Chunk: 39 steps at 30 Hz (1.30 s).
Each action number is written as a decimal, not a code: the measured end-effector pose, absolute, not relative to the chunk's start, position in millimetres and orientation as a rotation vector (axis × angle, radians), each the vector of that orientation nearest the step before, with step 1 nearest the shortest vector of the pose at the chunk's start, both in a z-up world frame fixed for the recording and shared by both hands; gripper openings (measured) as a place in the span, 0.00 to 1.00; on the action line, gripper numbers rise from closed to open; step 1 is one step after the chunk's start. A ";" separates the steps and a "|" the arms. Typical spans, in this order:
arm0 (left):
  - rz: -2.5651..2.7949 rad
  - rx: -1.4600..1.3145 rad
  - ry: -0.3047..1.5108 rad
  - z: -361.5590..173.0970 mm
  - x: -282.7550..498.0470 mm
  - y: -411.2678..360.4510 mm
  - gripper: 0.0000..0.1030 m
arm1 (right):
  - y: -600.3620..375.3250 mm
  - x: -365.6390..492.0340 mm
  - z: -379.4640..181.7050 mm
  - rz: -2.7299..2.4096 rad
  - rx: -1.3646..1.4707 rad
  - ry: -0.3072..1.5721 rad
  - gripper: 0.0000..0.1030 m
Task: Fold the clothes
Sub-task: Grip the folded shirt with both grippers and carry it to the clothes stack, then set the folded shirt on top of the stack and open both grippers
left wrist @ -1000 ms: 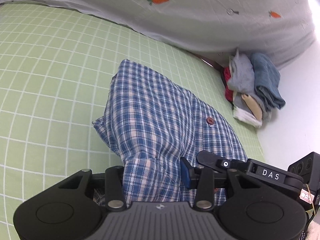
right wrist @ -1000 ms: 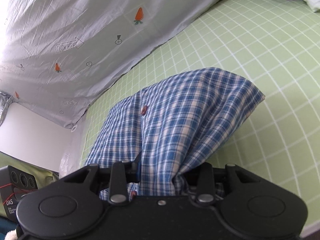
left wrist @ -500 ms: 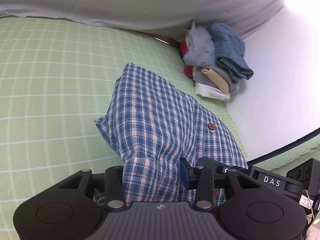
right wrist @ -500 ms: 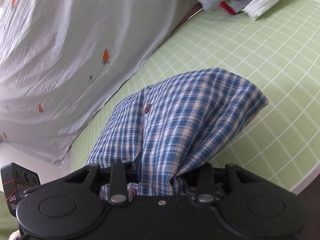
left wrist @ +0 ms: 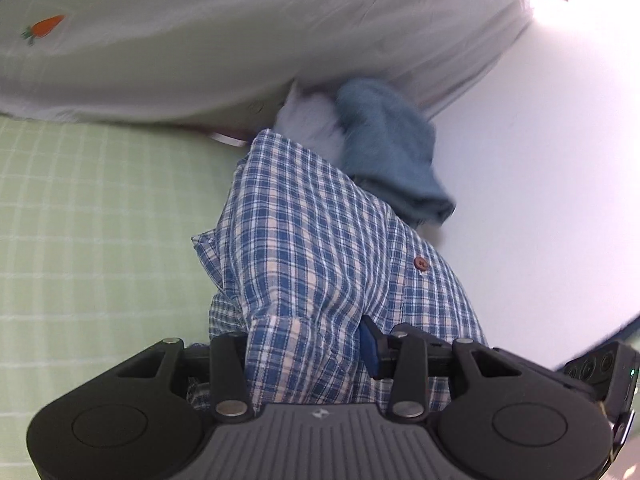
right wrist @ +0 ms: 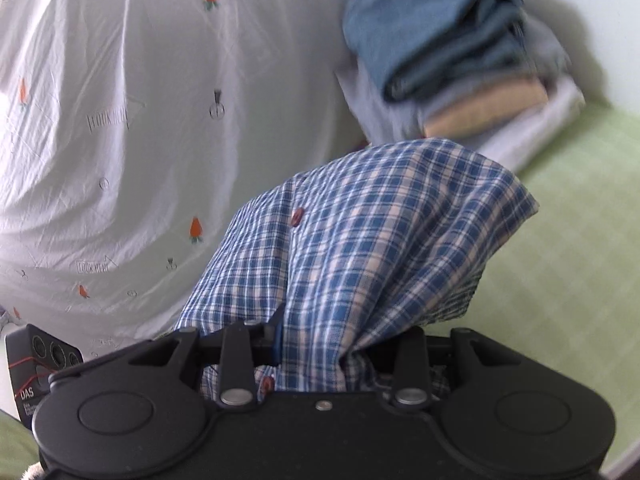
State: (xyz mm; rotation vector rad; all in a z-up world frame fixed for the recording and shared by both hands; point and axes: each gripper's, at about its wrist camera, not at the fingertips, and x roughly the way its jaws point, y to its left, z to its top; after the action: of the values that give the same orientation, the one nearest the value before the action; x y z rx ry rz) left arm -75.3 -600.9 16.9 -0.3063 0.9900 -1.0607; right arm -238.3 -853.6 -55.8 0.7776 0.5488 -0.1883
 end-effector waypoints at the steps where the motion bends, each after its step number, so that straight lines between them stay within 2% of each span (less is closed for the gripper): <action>1: -1.069 -0.317 0.959 27.0 -75.5 -621.0 0.42 | -873.3 -235.1 -45.6 -0.174 0.750 0.540 0.36; 8: -1.155 -0.440 0.688 117.7 -54.0 -744.2 0.42 | -1000.0 -203.9 66.1 -0.079 0.507 0.385 0.36; 11: -1.179 -0.458 0.583 151.3 -31.3 -787.7 0.46 | -1043.6 -183.8 112.2 -0.062 0.422 0.285 0.36; 12: -1.167 -0.456 0.565 157.2 -21.4 -802.3 0.51 | -1057.8 -173.2 117.1 -0.070 0.416 0.269 0.37; 13: -1.136 -0.446 0.556 158.1 -10.7 -817.0 0.56 | -1068.6 -160.1 110.8 -0.104 0.405 0.281 0.44; 14: -1.103 -0.433 0.549 158.4 0.2 -831.4 0.67 | -1079.3 -147.0 104.6 -0.138 0.394 0.294 0.50; 15: -1.055 -0.387 0.552 153.0 12.4 -843.9 0.72 | -1090.1 -133.9 98.3 -0.172 0.383 0.306 0.63; 16: -1.008 -0.340 0.557 147.3 24.2 -856.4 0.74 | -1100.9 -120.8 92.0 -0.206 0.372 0.318 0.71; 17: -0.971 -0.280 0.574 138.1 33.0 -869.2 0.74 | -1111.6 -107.8 85.8 -0.240 0.360 0.330 0.74; 22: -0.875 -0.105 0.694 79.1 61.6 -894.5 0.74 | -1149.9 -59.7 40.5 -0.435 0.337 0.435 0.76; 25: -0.867 -0.109 0.729 56.3 71.5 -890.7 0.76 | -1143.9 -68.2 25.2 -0.519 0.309 0.388 0.88; 26: -0.867 -0.113 0.726 52.8 72.8 -888.0 0.78 | -1138.4 -75.1 22.9 -0.541 0.296 0.360 0.88; 28: -0.869 -0.106 0.698 57.0 57.6 -875.7 0.78 | -1127.8 -87.2 22.6 -0.593 0.252 0.326 0.90; 31: -0.872 -0.095 0.655 63.3 34.8 -857.1 0.80 | -1115.8 -109.7 22.2 -0.642 0.196 0.306 0.98; 33: -0.873 -0.087 0.626 67.5 19.6 -844.7 0.95 | -1104.8 -123.0 20.5 -0.649 0.185 0.317 0.99; 35: -0.875 -0.080 0.597 71.7 4.4 -832.4 1.00 | -1093.4 -137.2 19.1 -0.660 0.181 0.327 0.99; 39: -0.878 -0.065 0.540 80.1 -25.9 -807.6 1.00 | -1063.2 -170.8 20.6 -0.669 0.207 0.354 0.99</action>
State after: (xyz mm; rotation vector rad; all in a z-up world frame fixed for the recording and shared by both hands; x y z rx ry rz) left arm -25.9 -807.6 80.1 -0.0652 0.5402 -0.8778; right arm -170.8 -1063.2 20.6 0.2067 0.3535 -0.6689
